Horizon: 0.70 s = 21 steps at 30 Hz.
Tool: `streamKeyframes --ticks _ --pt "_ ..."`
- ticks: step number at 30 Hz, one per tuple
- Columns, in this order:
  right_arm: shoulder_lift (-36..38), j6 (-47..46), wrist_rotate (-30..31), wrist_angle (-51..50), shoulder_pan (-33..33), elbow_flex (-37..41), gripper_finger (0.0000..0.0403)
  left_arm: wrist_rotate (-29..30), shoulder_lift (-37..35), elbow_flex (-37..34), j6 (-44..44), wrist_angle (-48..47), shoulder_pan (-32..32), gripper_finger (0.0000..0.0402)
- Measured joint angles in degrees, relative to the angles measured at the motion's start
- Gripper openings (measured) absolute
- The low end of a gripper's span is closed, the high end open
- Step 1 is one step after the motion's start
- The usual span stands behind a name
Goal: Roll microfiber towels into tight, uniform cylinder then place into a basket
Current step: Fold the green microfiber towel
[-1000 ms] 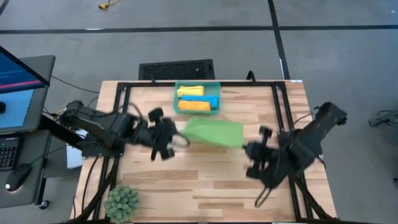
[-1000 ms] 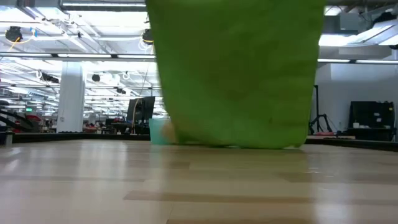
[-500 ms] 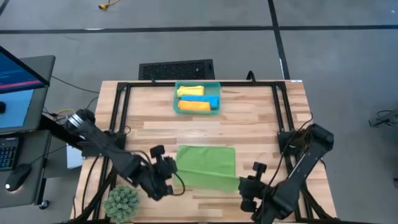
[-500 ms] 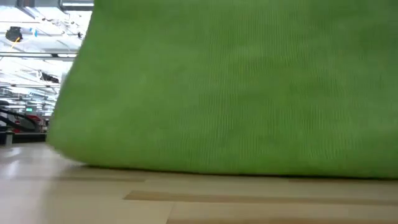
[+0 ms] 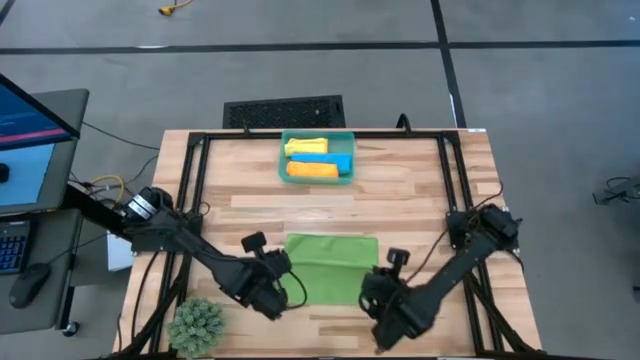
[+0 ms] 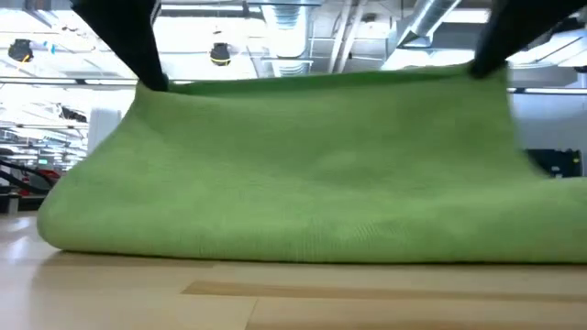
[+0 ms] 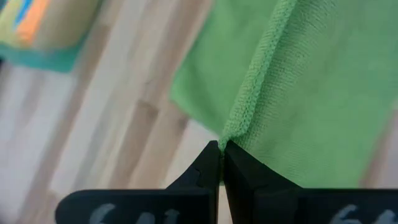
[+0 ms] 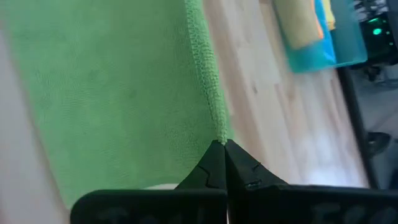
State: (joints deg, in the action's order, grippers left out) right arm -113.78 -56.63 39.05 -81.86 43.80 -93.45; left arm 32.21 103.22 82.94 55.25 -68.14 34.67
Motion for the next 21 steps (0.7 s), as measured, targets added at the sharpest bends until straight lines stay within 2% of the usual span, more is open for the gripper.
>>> streamKeyframes --ticks 5,9,15,21 --pt "0.0 5.4 0.04 0.34 -4.41 0.0 0.0002 -0.04 0.0 -0.02 1.37 -4.88 -2.1 0.0" --pt "0.09 8.32 -0.16 4.11 -6.07 2.47 0.0001 -1.0 -0.02 -1.91 -0.15 -2.7 -3.5 0.0" --pt "0.05 6.26 -2.99 4.99 -6.44 7.07 0.0001 -1.53 0.04 -5.16 -1.31 1.27 -4.32 0.0" --pt "1.89 5.36 -4.66 2.36 -5.66 6.0 0.0001 -3.12 0.02 -2.89 -4.74 1.48 -5.82 0.0"
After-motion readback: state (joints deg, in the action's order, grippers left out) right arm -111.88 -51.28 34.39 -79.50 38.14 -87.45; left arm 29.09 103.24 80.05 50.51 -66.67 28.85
